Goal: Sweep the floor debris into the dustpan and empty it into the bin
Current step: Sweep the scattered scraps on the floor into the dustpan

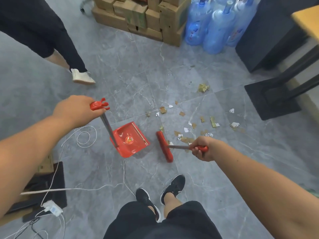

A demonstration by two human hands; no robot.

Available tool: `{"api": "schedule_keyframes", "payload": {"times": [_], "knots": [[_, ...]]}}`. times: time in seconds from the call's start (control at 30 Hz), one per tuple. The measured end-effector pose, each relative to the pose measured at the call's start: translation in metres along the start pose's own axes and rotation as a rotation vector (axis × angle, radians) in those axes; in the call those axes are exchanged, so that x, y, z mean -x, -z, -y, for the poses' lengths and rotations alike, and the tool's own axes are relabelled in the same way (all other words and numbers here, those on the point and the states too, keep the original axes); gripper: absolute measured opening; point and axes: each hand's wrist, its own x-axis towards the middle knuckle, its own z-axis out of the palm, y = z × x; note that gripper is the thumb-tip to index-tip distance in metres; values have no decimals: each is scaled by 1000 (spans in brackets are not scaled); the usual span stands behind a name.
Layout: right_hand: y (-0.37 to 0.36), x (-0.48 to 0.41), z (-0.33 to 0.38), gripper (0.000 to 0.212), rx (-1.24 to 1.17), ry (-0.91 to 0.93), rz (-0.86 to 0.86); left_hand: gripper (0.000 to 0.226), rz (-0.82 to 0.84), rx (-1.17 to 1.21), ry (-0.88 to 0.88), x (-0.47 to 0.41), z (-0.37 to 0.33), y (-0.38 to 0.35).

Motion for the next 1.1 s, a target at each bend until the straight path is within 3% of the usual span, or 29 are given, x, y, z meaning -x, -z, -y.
{"api": "schedule_keyframes", "payload": {"times": [0.13,0.3,0.53,0.93,1.1], "knots": [[21,7,0,30,-24,26,-74,51,22,-21,-33,-13,-8,4],[45,17,5,14,-22,35,-135,50,26,-45,-45,-32,-10,4],[39,37,53,4,-77,-7,-42,44,69,-7,-43,-65,20,-7],[-140,14,165,13,-141,40,96,41,173,87,-41,-149,119,-15],[-210,-20,205,3,-214,50,162,46,206,108,30,-177,164,-14]]}}
